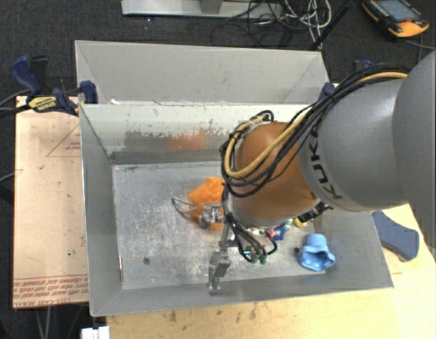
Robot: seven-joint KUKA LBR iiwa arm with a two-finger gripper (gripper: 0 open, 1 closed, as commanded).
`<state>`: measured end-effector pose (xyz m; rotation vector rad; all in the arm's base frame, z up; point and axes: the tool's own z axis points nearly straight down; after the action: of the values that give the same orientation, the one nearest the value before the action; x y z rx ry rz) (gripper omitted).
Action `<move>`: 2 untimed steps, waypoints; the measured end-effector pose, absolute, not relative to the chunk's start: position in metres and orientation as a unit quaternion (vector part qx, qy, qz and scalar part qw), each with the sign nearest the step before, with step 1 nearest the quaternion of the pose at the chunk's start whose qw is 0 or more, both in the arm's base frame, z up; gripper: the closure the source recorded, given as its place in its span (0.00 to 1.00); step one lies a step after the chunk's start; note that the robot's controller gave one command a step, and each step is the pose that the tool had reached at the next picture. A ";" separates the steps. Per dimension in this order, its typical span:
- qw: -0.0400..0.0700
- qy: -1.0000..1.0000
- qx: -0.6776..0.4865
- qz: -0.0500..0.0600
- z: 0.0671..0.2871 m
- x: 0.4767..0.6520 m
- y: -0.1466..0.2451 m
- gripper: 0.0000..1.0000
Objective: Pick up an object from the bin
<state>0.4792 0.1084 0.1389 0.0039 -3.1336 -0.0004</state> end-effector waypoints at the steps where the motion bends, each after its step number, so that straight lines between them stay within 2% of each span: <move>1: 0.001 -1.000 0.000 -0.001 0.142 0.481 0.108 0.00; 2: 0.000 -1.000 -0.026 -0.001 0.140 0.532 0.095 0.00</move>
Offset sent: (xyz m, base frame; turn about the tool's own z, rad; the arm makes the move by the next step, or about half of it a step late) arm 0.0830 -0.0240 0.0005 0.0878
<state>0.5320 0.0946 0.1404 -0.0826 -3.1408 -0.0035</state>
